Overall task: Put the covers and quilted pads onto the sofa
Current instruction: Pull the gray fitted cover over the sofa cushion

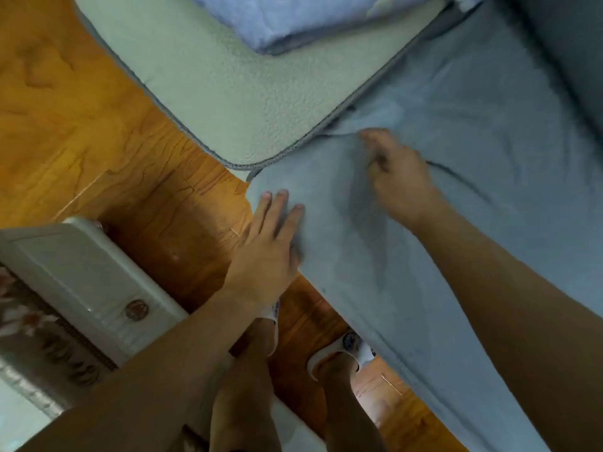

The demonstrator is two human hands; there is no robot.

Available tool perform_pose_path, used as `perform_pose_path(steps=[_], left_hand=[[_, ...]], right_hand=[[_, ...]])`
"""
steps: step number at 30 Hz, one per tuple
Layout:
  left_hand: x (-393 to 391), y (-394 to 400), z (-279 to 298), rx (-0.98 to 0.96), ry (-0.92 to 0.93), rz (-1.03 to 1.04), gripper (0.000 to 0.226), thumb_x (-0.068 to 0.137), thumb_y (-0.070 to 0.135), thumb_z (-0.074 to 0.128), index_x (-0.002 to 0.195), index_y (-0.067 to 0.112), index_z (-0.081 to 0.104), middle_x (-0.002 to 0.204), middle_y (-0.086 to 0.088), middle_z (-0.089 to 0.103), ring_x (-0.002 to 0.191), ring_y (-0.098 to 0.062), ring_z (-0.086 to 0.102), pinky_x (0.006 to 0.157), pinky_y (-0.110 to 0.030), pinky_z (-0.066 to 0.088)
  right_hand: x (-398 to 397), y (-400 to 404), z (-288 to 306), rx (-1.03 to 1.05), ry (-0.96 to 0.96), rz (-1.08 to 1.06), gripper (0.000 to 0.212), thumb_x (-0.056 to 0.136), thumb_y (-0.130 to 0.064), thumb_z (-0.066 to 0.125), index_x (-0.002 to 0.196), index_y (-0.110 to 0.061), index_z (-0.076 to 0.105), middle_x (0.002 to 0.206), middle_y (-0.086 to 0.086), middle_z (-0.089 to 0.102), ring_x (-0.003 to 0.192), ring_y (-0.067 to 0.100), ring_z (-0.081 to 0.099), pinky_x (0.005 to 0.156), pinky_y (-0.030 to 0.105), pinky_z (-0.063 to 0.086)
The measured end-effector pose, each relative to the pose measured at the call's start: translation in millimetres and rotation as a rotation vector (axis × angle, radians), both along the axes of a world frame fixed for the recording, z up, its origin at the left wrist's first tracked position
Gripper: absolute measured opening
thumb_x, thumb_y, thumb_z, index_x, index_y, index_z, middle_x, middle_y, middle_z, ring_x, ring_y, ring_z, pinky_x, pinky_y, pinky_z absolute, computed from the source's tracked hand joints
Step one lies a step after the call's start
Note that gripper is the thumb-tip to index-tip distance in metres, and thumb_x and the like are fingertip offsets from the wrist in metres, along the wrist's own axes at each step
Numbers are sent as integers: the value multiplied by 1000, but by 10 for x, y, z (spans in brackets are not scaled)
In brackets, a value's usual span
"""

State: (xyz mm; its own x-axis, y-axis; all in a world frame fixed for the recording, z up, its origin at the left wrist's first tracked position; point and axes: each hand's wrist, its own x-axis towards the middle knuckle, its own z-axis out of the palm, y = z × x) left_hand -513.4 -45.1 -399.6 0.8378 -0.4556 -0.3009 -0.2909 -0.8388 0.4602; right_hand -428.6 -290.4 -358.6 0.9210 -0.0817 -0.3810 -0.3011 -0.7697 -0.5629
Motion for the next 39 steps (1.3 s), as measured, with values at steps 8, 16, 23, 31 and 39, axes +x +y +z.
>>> perform_pose_path(steps=[8, 16, 23, 31, 39], left_hand=[[298, -488, 527, 451, 197, -72, 64, 90, 36, 52, 147, 12, 33, 157, -13, 19, 146, -35, 19, 106, -47, 45], [506, -1472, 654, 925, 468, -247, 53, 106, 28, 30, 157, 14, 28, 167, -12, 14, 154, -32, 10, 122, -45, 16], [1077, -3527, 1019, 301, 335, -20, 62, 97, 31, 57, 151, 10, 36, 149, -18, 43, 130, -34, 49, 107, -39, 42], [2060, -5150, 1704, -46, -225, -300, 68, 88, 29, 55, 150, 7, 37, 154, -25, 32, 140, -44, 32, 118, -49, 30], [3115, -6369, 2538, 74, -589, -561, 52, 103, 45, 36, 141, 12, 50, 139, -15, 53, 126, -37, 50, 105, -44, 37]], right_hand=[[-1596, -1471, 294, -160, 256, -528, 56, 83, 1, 64, 137, -2, 54, 137, 22, 56, 126, 38, 51, 105, 33, 36], [-2307, -2978, 455, -29, 465, -811, 55, 94, -21, 58, 146, -10, 43, 147, 21, 44, 127, 39, 53, 107, 46, 43], [-1552, -4210, 1211, -318, -148, -808, 57, 93, -10, 57, 146, 4, 39, 151, 26, 36, 138, 41, 35, 115, 42, 28], [-1035, -5086, 1728, -660, -139, -963, 64, 98, -29, 53, 150, 2, 30, 154, 27, 29, 139, 45, 27, 117, 52, 22], [-454, -5380, 1927, -670, -337, -921, 54, 94, -25, 60, 142, -5, 47, 141, 25, 44, 120, 48, 47, 94, 54, 47]])
